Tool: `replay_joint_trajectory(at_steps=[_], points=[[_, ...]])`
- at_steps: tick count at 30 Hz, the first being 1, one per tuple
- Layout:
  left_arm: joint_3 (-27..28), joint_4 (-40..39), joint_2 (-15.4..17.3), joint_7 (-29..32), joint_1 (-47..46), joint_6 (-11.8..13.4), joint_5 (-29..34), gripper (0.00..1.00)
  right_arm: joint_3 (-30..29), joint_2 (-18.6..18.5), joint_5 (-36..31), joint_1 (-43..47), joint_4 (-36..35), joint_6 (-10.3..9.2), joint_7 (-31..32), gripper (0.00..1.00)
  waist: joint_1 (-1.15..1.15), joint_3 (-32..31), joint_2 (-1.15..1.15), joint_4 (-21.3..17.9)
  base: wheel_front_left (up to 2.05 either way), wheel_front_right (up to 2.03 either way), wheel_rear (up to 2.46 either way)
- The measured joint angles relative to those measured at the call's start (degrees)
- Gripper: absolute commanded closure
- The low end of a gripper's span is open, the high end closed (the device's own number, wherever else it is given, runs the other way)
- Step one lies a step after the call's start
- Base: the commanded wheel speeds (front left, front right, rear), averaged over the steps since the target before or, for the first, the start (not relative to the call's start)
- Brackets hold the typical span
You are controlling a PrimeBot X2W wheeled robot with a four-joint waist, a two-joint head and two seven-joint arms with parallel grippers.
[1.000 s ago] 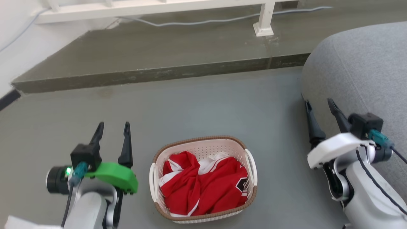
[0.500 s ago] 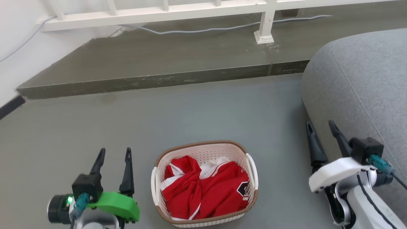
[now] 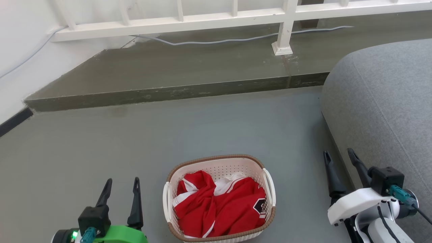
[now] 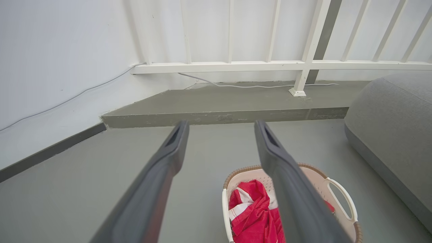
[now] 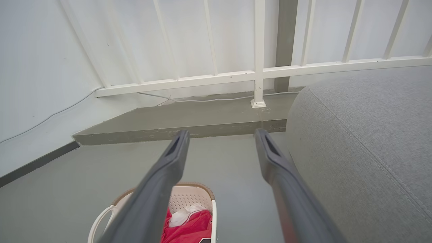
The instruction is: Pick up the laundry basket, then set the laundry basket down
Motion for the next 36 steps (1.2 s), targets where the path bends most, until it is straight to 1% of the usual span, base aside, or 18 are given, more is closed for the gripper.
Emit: replay_joint_trajectory(at_steps=[9,13,32,33,36], points=[[0.66,-0.97,-0.35,0.0,1.19,0.01,0.71,0.0,-1.22,0.21,-0.56,0.86,-1.54,-0.05,0.0,0.0,0.0,0.08,0.0,0.02,0.0,0.0,0.0],[0.93,-1.64,-1.0,0.0,1.55,0.01,1.14,0.0,-1.51,0.37,-1.02,1.62,-2.22,-0.05,0.0,0.0,0.0,-0.15,0.0,0.08,0.0,0.0,0.0],[1.41,-3.13,-1.62,0.1,3.29,0.01,1.92,0.0,-3.1,0.52,-1.93,3.65,-3.96,-0.07,0.0,0.0,0.0,-0.79,0.0,0.17,0.0,0.0,0.0],[1.33,-3.23,-1.63,0.22,3.29,0.01,2.01,1.0,-3.15,0.52,-1.93,3.68,-3.98,-0.07,0.0,1.0,0.0,-0.78,0.0,0.2,0.0,0.0,0.0],[0.93,-1.72,-1.8,0.26,3.38,0.0,1.98,1.0,-2.93,1.19,-1.91,4.08,-2.53,-0.05,0.1,1.0,0.0,-0.79,0.0,0.23,0.0,0.0,0.0]])
